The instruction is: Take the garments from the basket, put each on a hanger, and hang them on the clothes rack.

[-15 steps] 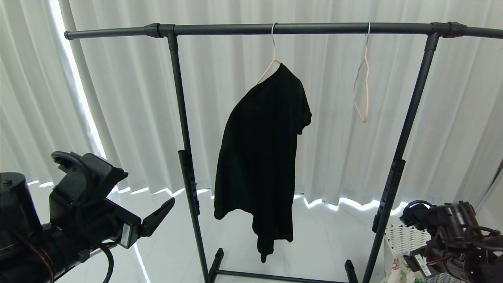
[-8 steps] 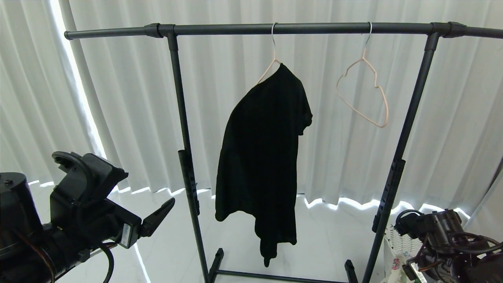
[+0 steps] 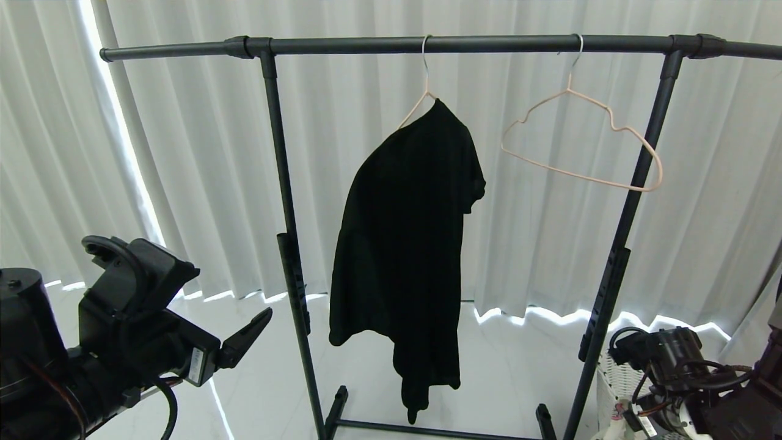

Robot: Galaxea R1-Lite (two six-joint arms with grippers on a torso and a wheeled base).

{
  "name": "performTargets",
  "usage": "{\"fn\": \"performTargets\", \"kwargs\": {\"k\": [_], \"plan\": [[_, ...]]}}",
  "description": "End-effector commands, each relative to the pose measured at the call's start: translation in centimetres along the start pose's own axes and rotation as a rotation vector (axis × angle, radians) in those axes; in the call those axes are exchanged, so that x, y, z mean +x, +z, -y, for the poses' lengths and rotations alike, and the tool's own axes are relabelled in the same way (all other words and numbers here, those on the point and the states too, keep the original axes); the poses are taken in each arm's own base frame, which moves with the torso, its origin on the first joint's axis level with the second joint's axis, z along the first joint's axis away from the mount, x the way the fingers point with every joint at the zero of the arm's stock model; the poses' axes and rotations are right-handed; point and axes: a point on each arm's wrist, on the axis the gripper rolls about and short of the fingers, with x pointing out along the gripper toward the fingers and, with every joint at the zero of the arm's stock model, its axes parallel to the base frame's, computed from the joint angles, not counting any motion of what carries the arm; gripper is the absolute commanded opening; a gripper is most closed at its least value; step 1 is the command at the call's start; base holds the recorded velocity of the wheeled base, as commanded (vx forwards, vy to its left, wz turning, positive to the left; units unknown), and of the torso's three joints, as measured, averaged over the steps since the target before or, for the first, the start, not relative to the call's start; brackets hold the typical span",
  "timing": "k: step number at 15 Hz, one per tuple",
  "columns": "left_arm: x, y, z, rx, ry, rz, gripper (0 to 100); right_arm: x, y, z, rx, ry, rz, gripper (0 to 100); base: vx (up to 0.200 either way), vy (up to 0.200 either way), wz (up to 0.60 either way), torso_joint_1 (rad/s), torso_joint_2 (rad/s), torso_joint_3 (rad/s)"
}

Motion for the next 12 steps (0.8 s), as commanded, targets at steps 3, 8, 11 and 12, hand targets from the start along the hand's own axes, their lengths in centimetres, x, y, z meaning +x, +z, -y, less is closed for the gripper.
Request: {"fn": "performTargets", "kwargs": {"k": [3,8,11,12], "plan": [[0.1,0.0,0.0,0.0,-0.001,-0.002,100,0.6,-0.1,0.3,0.015,-0.01,-0.018,0,0.0,0.0,0.0,0.0,0.0,0.0],[0.1,0.0,0.0,0.0,-0.001,-0.002,100,0.4,0.6,0.5,0.039,-0.018,0.033,0,0.0,0.0,0.0,0.0,0.0,0.0],[0.1,-0.3,0.2,0.004,-0.008,-0.012,100,-1.3,1.9,0.9,0.045,-0.039,0.132,0,0.0,0.0,0.0,0.0,0.0,0.0],[0.3,-0.4,0.3,0.007,-0.016,-0.02,100,-2.4,2.7,1.3,0.019,-0.049,0.186,0,0.0,0.0,0.0,0.0,0.0,0.0]]}}
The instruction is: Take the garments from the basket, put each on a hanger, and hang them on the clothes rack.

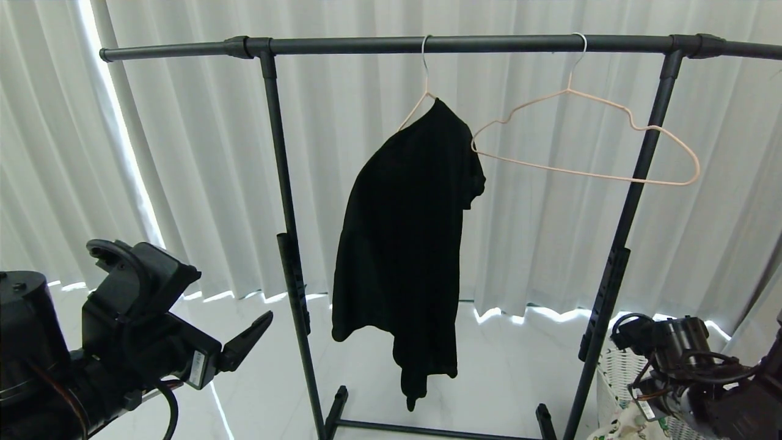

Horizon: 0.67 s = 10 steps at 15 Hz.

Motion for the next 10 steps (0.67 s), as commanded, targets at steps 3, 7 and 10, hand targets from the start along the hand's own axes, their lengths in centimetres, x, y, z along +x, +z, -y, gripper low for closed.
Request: {"fn": "performTargets", "kwargs": {"k": [3,7,10], "plan": [[0.4,0.6,1.2,0.015,-0.074,0.022,100,-4.1,5.1,1.3,-0.022,-0.019,0.25,0,0.0,0.0,0.0,0.0,0.0,0.0],[0.1,2.1,3.1,-0.096,-0.278,0.112,100,-10.4,10.4,1.1,-0.028,0.075,0.398,0,0.0,0.0,0.0,0.0,0.0,0.0],[0.3,3.4,3.4,-0.136,-0.362,0.165,100,-15.8,13.1,0.0,-0.012,0.192,0.513,0,0.0,0.0,0.0,0.0,0.0,0.0]]}}
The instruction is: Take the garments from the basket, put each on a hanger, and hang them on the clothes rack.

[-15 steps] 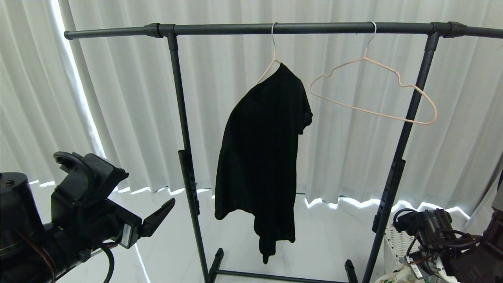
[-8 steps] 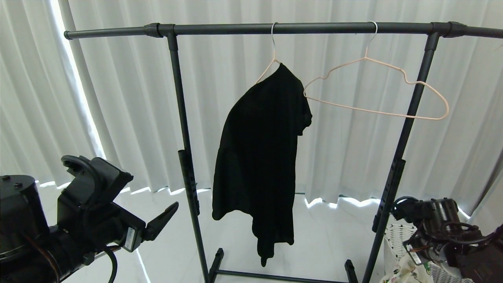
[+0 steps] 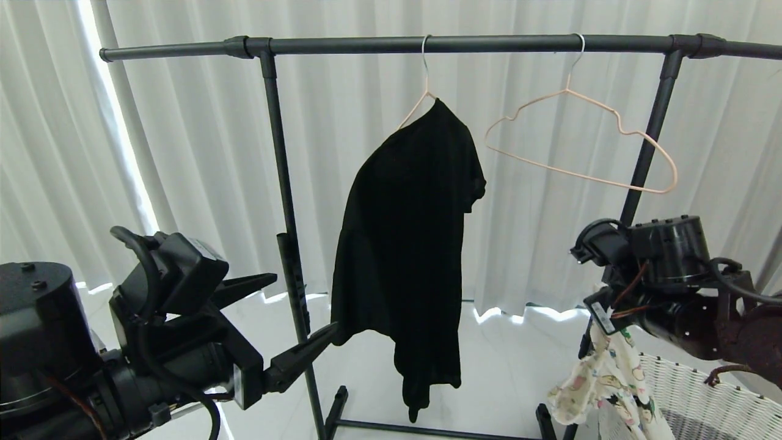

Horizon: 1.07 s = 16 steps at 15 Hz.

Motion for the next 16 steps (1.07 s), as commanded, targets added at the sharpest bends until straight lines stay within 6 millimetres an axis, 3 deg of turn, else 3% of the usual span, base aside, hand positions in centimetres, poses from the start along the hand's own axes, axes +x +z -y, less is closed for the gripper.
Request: {"fn": "performTargets", "kwargs": {"k": [1,2,4,8,12,16], "plan": [[0.4,0.4,0.4,0.004,-0.034,0.01,100,-3.8,3.9,-0.3,0.046,0.062,0.16,0,0.0,0.0,0.0,0.0,0.0,0.0],[0.7,0.4,2.1,0.022,-0.126,0.009,100,-5.2,5.9,-1.5,0.049,0.113,0.227,0,0.0,0.0,0.0,0.0,0.0,0.0],[1.1,0.4,3.6,0.036,-0.204,0.004,100,-6.5,7.7,-2.8,0.051,0.172,0.298,0,0.0,0.0,0.0,0.0,0.0,0.0],[4.0,3.0,7.0,-0.141,-0.349,0.031,100,-8.7,9.6,-4.5,0.053,0.302,0.392,0,0.0,0.0,0.0,0.0,0.0,0.0],[8.2,3.5,7.5,-0.239,-0.329,-0.013,100,-10.2,10.5,-5.6,0.065,0.405,0.447,0,0.0,0.0,0.0,0.0,0.0,0.0],[10.8,0.7,7.0,-0.367,-0.084,-0.134,100,-10.8,10.7,-6.1,0.059,0.432,0.463,0,0.0,0.0,0.0,0.0,0.0,0.0]]}}
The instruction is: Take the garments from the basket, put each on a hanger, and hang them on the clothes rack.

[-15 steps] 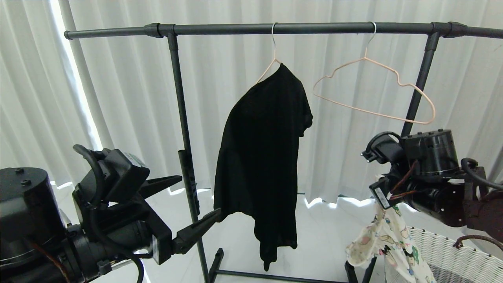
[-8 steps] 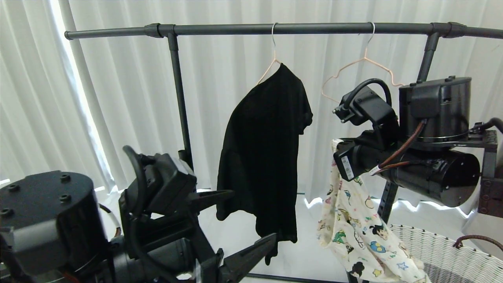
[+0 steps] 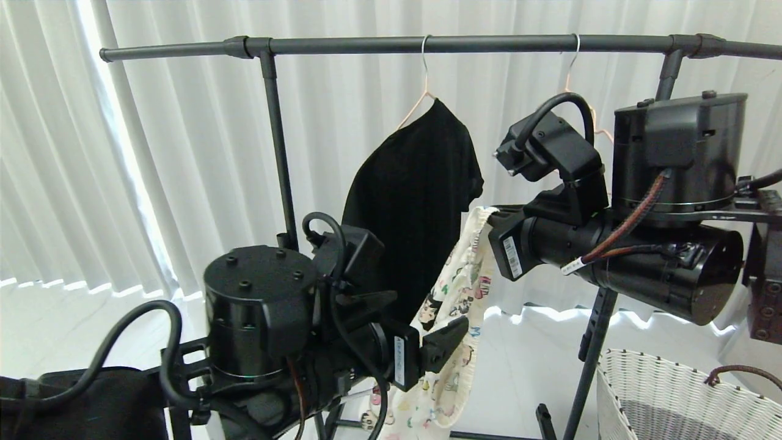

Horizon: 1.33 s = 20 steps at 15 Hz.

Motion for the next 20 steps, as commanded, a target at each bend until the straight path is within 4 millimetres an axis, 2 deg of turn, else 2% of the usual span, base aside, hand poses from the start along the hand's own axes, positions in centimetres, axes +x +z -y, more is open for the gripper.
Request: {"fn": "performTargets", "kwargs": {"k": [1,5,8,11,14,17,20], "plan": [[1.6,-1.7,-0.8,-0.031,0.081,-0.06,100,-0.1,0.2,-0.4,-0.001,0.013,0.009,0,0.0,0.0,0.0,0.0,0.0,0.0],[0.9,-4.3,-1.7,-0.024,0.18,-0.138,100,-0.3,1.4,-1.2,0.004,0.037,0.045,0,0.0,0.0,0.0,0.0,0.0,0.0],[0.3,-3.5,0.1,-0.018,0.094,-0.035,100,0.0,1.3,-1.6,0.0,0.043,0.039,0,0.0,0.0,0.0,0.0,0.0,0.0],[-0.7,-4.1,0.9,0.018,0.034,0.008,100,0.4,1.2,-1.7,-0.003,0.043,0.036,0,0.0,0.0,0.0,0.0,0.0,0.0],[-0.6,-3.6,1.9,0.066,-0.05,0.049,100,0.8,1.3,-1.9,-0.003,0.043,0.036,0,0.0,0.0,0.0,0.0,0.0,0.0],[0.7,-3.2,0.0,0.057,0.024,0.053,100,0.7,2.0,-2.5,0.0,0.06,0.058,0,0.0,0.0,0.0,0.0,0.0,0.0],[1.2,-4.5,-1.4,0.062,0.082,-0.001,100,0.3,2.2,-3.4,-0.005,0.088,0.068,0,0.0,0.0,0.0,0.0,0.0,0.0]]}}
